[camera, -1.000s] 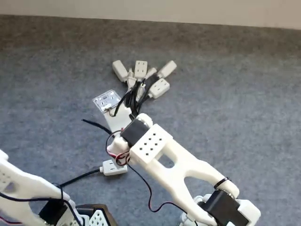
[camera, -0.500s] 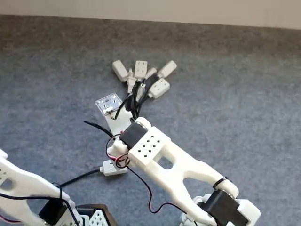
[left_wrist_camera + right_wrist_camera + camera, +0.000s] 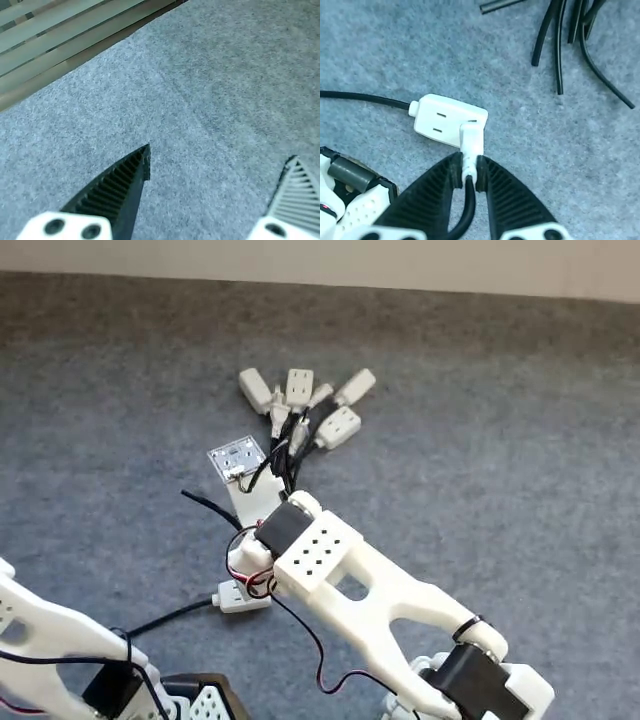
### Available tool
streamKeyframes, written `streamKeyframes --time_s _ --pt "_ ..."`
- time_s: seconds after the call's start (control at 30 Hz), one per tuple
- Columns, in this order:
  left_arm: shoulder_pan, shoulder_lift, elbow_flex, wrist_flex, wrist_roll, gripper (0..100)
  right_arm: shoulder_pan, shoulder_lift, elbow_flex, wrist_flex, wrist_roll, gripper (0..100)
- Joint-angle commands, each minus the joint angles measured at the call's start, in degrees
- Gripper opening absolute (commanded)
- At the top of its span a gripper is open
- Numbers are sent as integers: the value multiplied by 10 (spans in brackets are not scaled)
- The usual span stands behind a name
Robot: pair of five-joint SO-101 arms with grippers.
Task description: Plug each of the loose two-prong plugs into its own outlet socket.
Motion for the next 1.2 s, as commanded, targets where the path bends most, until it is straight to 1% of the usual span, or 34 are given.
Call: streamKeyframes --time_s 0.0,0.2,0.43,0.73,1.17 --pt "-7 -9 -26 4 4 389 -9 -4 -2 -1 -9 6" --pt "-7 -9 -26 4 4 389 -46 -4 21 -10 -9 6" --pt "-7 -9 -26 4 4 389 -44 -3 25 -24 -9 6" --pt "-7 -9 -26 4 4 389 6 -3 26 -7 -6 6" --pt "-7 -9 -26 4 4 389 7 1 26 -5 -4 6"
